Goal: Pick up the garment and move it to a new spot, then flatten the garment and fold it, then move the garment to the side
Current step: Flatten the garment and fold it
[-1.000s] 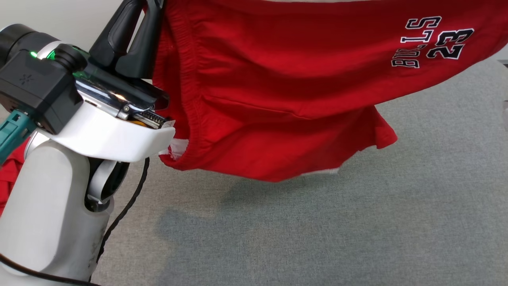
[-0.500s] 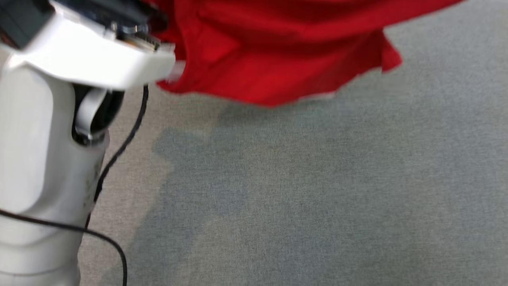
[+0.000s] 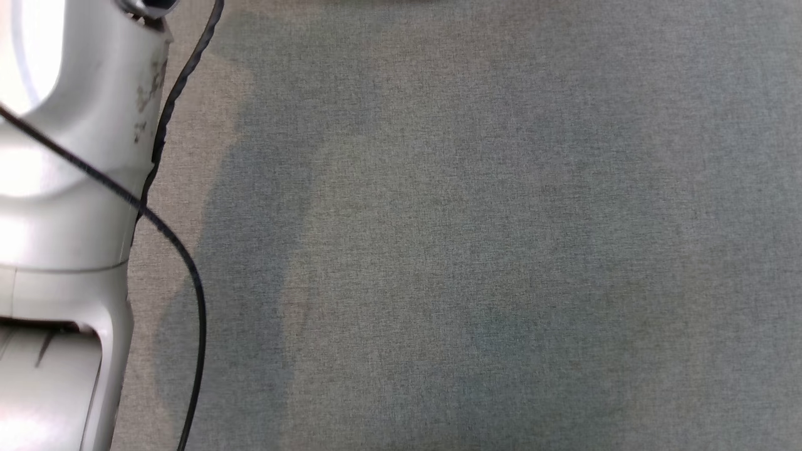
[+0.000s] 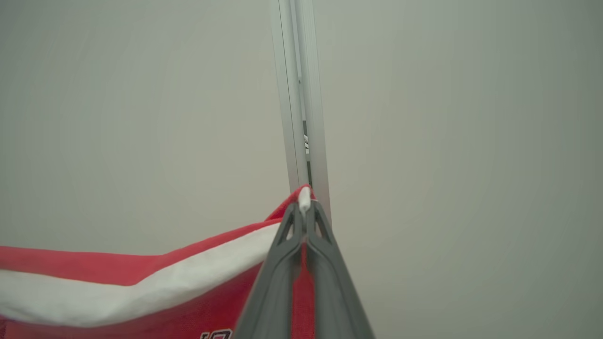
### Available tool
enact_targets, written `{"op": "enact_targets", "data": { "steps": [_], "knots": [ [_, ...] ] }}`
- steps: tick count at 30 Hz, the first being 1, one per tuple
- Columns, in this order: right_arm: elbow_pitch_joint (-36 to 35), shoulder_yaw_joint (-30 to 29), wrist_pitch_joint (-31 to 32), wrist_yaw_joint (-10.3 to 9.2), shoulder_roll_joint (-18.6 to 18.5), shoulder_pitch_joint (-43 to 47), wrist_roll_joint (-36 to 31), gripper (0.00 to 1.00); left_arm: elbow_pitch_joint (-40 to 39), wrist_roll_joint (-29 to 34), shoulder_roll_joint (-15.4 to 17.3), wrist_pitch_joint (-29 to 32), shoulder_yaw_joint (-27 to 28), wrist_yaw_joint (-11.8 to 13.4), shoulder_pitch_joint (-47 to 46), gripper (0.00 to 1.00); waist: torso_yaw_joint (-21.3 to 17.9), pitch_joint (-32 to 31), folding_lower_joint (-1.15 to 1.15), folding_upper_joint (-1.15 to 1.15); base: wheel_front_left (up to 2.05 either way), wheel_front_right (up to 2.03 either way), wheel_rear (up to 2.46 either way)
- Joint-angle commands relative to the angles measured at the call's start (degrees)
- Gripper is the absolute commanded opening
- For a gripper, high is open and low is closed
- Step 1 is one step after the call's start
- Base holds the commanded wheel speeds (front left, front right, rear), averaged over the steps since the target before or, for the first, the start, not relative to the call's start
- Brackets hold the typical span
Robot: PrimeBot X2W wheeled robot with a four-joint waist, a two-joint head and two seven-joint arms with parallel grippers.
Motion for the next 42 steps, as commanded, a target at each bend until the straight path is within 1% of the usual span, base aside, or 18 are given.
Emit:
{"op": "enact_targets", "data": {
  "steps": [1, 5, 9, 16, 19, 21, 22, 24, 26, 27, 29, 30, 32, 33, 34, 35, 41, 42],
  "knots": [
    [3.13, 1.02, -1.0, 0.02, 0.63, -1.98, 0.74, 0.0, 3.54, -0.88, -0.36, -0.57, 0.2, -0.23, -1.95, 0.0, 0.17, -0.19, -0.01, 0.0, 0.0, 0.0, 0.0],
    [13.03, 4.37, -3.68, 0.02, 2.53, -5.17, 2.53, 0.0, 15.14, -2.6, -1.95, -1.62, 0.71, -0.21, -4.87, 0.0, 0.11, -0.93, -0.01, 0.0, 0.0, 0.0, 0.0],
    [19.94, 7.97, -5.73, 0.02, 4.03, -6.34, 4.79, 0.0, 24.38, -4.75, -2.79, -2.8, 0.86, -0.72, -6.73, 0.0, -0.11, -0.9, -0.01, 0.0, 0.0, 0.0, 0.0],
    [27.25, 13.78, -9.17, 0.02, 4.1, -2.42, 9.21, 0.0, 34.99, -8.29, -3.61, -5.59, 0.17, -1.53, -4.47, 0.0, -0.11, -0.12, -0.01, 0.0, 0.0, 0.0, 0.0],
    [28.88, 16.02, -10.52, 0.02, 4.26, -0.07, 11.23, 0.0, 37.56, -9.46, -3.8, -7.15, -0.62, -1.67, -3.15, 0.0, -0.02, -0.08, -0.01, 0.0, 0.0, 0.0, 0.0],
    [29.13, 16.88, -11.64, 0.02, 4.71, 2.54, 13.93, 0.0, 38.25, -10.11, -4.04, -8.37, -1.37, -1.77, -1.33, 0.0, 0.11, -0.19, -0.01, 0.0, 0.0, 0.0, 0.0],
    [28.92, 17.53, -12.17, 0.02, 4.59, 4.39, 14.77, 0.0, 38.36, -10.45, -4.14, -8.88, -1.87, -1.81, 0.36, 0.0, 0.22, -0.52, -0.01, 0.0, 0.0, 0.0, 0.0],
    [27.22, 18.28, -13.02, 0.02, 4.94, 8.63, 18.73, 0.0, 37.44, -10.72, -4.24, -9.74, -3.42, -1.78, 4.05, 0.0, 0.68, -1.45, -0.01, 0.0, 0.0, 0.0, 0.0],
    [25.79, 20.24, -13.77, 0.02, 3.19, 13.48, 19.69, 0.0, 35.28, -12.19, -4.19, -10.07, -5.25, -1.75, 8.9, 0.0, 0.85, -2.75, -0.01, 0.0, 0.0, 0.0, 0.0],
    [24.85, 20.66, -14.04, 0.02, 2.8, 16.27, 21.25, 0.0, 33.96, -12.33, -4.23, -10.12, -6.4, -1.75, 11.26, 0.0, 1.03, -3.39, -0.01, 0.0, 0.0, 0.0, 0.0],
    [22.96, 21.1, -14.42, 0.02, 1.83, 21.83, 22.9, 0.0, 30.47, -10.3, -4.23, -10.2, -7.61, -1.76, 15.58, 0.0, 1.22, -4.79, -0.01, 0.0, 0.0, 0.0, 0.0],
    [21.69, 21.25, -14.5, 0.02, 1.91, 24.78, 24.25, 0.0, 28.88, -9.67, -4.21, -10.18, -7.79, -1.76, 18.6, 0.0, 1.2, -5.46, -0.01, 0.0, 0.0, 0.0, 0.0],
    [19.19, 22.07, -14.7, 0.03, 0.89, 29.77, 25.35, 0.0, 25.1, -7.83, -3.5, -10.16, -7.72, -1.76, 24.42, 0.0, 0.98, -6.67, -0.01, 0.0, 0.0, 0.0, 0.0],
    [19.19, 22.07, -14.7, 0.03, 0.89, 29.77, 25.35, 0.0, 25.1, -7.83, -3.5, -10.16, -7.72, -1.76, 24.42, 0.0, 0.98, -6.67, -0.01, 0.0, 0.0, 0.0, 0.0],
    [18.12, 22.23, -14.75, 0.02, 0.05, 32.14, 25.59, 0.0, 23.27, -7.2, -3.27, -10.15, -7.76, -1.76, 27.1, 0.0, 0.92, -7.36, -0.01, 0.0, 0.0, 0.0, 0.0],
    [15.35, 21.8, -14.73, 0.02, -0.6, 36.92, 25.18, 0.0, 19.59, -6.29, -2.86, -10.11, -7.51, -1.76, 32.02, 0.0, 0.62, -8.82, -0.01, 0.0, 0.0, 0.0, 0.0],
    [5.92, 18.55, -14.71, 0.02, -0.89, 51.28, 22.29, 0.0, 10.01, -6.96, -1.21, -10.07, -6.0, -1.75, 47.27, 0.0, -0.4, -12.49, -0.01, 0.0, 0.0, 0.0, 0.0],
    [4.18, 18.17, -14.72, 0.02, -0.94, 53.58, 21.48, 0.0, 8.38, -7.0, -0.64, -10.07, -5.7, -1.4, 49.56, 0.0, -0.53, -13.07, -0.01, 0.0, 0.0, 0.0, 0.0]
  ]
}}
